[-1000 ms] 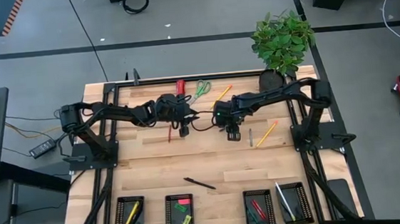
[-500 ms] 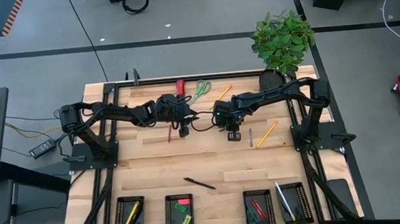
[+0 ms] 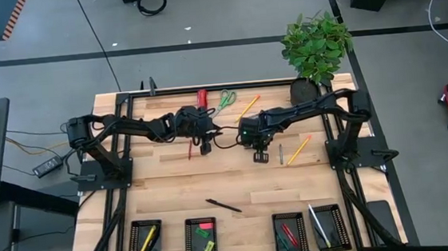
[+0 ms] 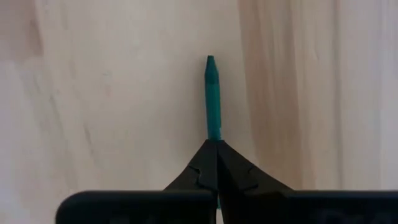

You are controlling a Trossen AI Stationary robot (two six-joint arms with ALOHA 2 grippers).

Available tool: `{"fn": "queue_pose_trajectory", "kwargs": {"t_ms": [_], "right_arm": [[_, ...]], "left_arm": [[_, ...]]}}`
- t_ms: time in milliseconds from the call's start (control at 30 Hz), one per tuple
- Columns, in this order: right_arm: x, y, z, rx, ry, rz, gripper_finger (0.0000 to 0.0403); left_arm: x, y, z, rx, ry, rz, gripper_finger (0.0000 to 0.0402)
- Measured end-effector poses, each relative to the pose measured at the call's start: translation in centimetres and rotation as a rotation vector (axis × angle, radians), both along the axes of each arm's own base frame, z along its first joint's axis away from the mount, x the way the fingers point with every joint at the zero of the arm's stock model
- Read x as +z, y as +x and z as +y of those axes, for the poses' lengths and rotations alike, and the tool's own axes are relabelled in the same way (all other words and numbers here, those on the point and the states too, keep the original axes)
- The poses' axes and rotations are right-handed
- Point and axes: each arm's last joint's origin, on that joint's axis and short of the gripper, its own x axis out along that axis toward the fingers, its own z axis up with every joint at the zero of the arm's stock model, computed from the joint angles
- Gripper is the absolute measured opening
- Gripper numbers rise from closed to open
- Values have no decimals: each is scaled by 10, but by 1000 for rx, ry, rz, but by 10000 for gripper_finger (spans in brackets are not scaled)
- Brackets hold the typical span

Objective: Sort crayons/erasers/pens/pencils in bins
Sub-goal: Put the green crayon into the middle right black bin

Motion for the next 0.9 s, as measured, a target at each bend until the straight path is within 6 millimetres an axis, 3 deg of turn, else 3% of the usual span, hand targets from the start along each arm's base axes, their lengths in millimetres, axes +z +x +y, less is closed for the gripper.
{"fn": "queue_pose_trajectory", "kwargs": {"t_ms": [333,667,900], "right_arm": [[6,2,19,-71,6,-14,7],[3,0,19,-137,-17,-15,110],[-13,-11,21,-168,-4,7,116]], "left_arm": [[-2,-1,-1,-1,-9,24,90],[-5,-3,-1,4,-28,55,91],[-8,-4,-4,4,-50,96,83]]}}
